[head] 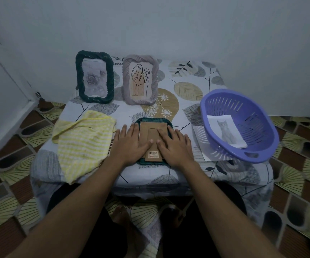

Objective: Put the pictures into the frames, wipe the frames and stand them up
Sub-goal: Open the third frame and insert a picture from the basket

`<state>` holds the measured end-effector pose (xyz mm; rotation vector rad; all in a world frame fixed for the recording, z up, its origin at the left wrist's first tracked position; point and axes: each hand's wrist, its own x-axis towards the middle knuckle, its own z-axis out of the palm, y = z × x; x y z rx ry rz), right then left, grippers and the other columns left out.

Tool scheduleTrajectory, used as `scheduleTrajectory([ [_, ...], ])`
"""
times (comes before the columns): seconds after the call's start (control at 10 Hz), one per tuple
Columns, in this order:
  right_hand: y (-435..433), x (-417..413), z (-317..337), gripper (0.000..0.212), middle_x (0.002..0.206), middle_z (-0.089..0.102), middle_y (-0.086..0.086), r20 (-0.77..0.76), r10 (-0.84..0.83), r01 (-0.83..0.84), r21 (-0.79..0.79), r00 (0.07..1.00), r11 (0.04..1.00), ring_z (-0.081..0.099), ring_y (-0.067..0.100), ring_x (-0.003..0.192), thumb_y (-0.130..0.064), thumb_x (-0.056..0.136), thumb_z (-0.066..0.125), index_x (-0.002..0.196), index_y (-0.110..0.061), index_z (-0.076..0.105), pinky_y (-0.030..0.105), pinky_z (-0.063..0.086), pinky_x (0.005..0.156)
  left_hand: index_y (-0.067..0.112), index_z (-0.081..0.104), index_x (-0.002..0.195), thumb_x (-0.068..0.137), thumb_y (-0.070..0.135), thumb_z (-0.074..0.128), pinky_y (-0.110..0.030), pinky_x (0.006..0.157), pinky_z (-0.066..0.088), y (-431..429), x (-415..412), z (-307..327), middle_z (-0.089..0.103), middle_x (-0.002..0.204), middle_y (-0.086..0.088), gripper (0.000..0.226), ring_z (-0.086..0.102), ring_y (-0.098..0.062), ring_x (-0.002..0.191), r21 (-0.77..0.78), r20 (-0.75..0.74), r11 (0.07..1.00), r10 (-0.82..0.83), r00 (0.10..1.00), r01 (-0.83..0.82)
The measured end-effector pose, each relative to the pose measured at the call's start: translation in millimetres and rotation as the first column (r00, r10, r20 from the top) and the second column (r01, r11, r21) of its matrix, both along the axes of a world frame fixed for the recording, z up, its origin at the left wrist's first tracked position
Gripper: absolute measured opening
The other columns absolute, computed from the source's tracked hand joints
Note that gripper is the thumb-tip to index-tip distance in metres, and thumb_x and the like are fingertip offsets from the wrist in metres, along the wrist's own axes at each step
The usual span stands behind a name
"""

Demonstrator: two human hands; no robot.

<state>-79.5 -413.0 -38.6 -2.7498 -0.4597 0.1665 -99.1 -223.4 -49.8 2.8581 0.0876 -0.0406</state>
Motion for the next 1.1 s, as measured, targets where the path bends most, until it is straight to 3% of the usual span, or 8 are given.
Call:
scheduleTrajectory([
  [0.2, -2, 2, -1, 0.056, 0.167, 0.008, -0.003, -0.017, -0.003, 0.005, 0.090, 1.000, 0.996, 0.005, 0.020, 0.153, -0.054, 0.103, 0.030, 0.156, -0.042, 0.017, 0.047, -0.003, 0.123, 0.017, 0.012, 0.159, 0.085, 0.084, 0.011, -0.048, 0.123, 0.000, 2, 1, -4, 0.007, 0.167, -0.003, 0.100, 0.003, -0.027, 0.153, 0.030, 0.012, 1.000, 0.003, 1.000, -0.004],
  [0.3, -7, 3, 5, 0.063, 0.165, 0.017, 0.003, -0.041, -0.062, 0.072, 0.298, 0.997, 0.952, 0.017, 0.024, 0.151, -0.043, 0.101, 0.046, 0.157, -0.029, 0.022, 0.044, 0.009, 0.122, 0.017, 0.013, 0.159, 0.086, 0.083, 0.013, -0.048, 0.123, 0.002, 3, 2, -5, 0.009, 0.167, -0.003, 0.098, 0.004, -0.028, 0.153, 0.039, 0.028, 0.999, 0.003, 1.000, -0.004],
  [0.4, -15, 0, 12, 0.059, 0.146, 0.047, 0.006, -0.057, -0.058, 0.076, 0.373, 0.997, 0.925, 0.040, 0.029, 0.136, -0.044, 0.092, 0.053, 0.145, -0.021, 0.040, 0.042, 0.033, 0.111, 0.018, 0.014, 0.159, 0.086, 0.083, 0.012, -0.048, 0.123, 0.002, 3, 2, -5, 0.010, 0.167, -0.003, 0.098, 0.005, -0.028, 0.153, 0.043, 0.036, 0.999, 0.008, 0.999, -0.010],
  [0.5, -26, -6, 16, 0.067, 0.135, 0.053, 0.009, -0.063, 0.007, 0.006, 0.211, 0.998, 0.977, 0.044, 0.029, 0.127, -0.048, 0.087, 0.057, 0.144, -0.016, 0.041, 0.036, 0.034, 0.100, 0.018, 0.014, 0.159, 0.087, 0.082, 0.015, -0.048, 0.123, 0.002, 3, 1, -5, 0.010, 0.167, -0.003, 0.096, 0.006, -0.028, 0.153, 0.043, 0.040, 0.999, 0.011, 0.999, -0.013],
  [0.6, -35, -11, 19, 0.077, 0.138, 0.051, 0.011, -0.049, 0.027, -0.020, 0.138, 0.998, 0.990, 0.042, 0.028, 0.130, -0.052, 0.085, 0.059, 0.147, -0.012, 0.038, 0.034, 0.032, 0.100, 0.018, 0.014, 0.159, 0.088, 0.082, 0.015, -0.048, 0.123, 0.002, 2, 0, -4, 0.010, 0.167, -0.003, 0.096, 0.006, -0.027, 0.153, 0.039, 0.043, 0.999, 0.010, 0.999, -0.011],
  [1.0, -44, -15, 12, 0.089, 0.145, 0.044, 0.000, 0.074, 0.096, -0.096, 0.002, 0.993, 0.995, 0.029, 0.017, 0.135, -0.072, 0.073, 0.029, 0.144, -0.019, 0.038, 0.033, 0.025, 0.104, 0.019, 0.014, 0.159, 0.086, 0.084, 0.014, -0.048, 0.123, 0.003, 4, 0, -5, 0.012, 0.167, -0.002, 0.098, 0.007, -0.027, 0.153, 0.024, 0.046, 1.000, 0.012, 0.999, -0.013],
  [1.1, -41, -15, 11, 0.078, 0.146, 0.041, 0.002, 0.081, 0.094, -0.095, 0.002, 0.992, 0.995, 0.026, 0.017, 0.136, -0.061, 0.080, 0.035, 0.144, -0.017, 0.037, 0.035, 0.022, 0.106, 0.020, 0.015, 0.159, 0.085, 0.085, 0.014, -0.049, 0.122, 0.004, 4, 1, -6, 0.013, 0.166, -0.002, 0.099, 0.008, -0.028, 0.153, 0.014, 0.051, 1.000, 0.012, 0.999, -0.013],
])
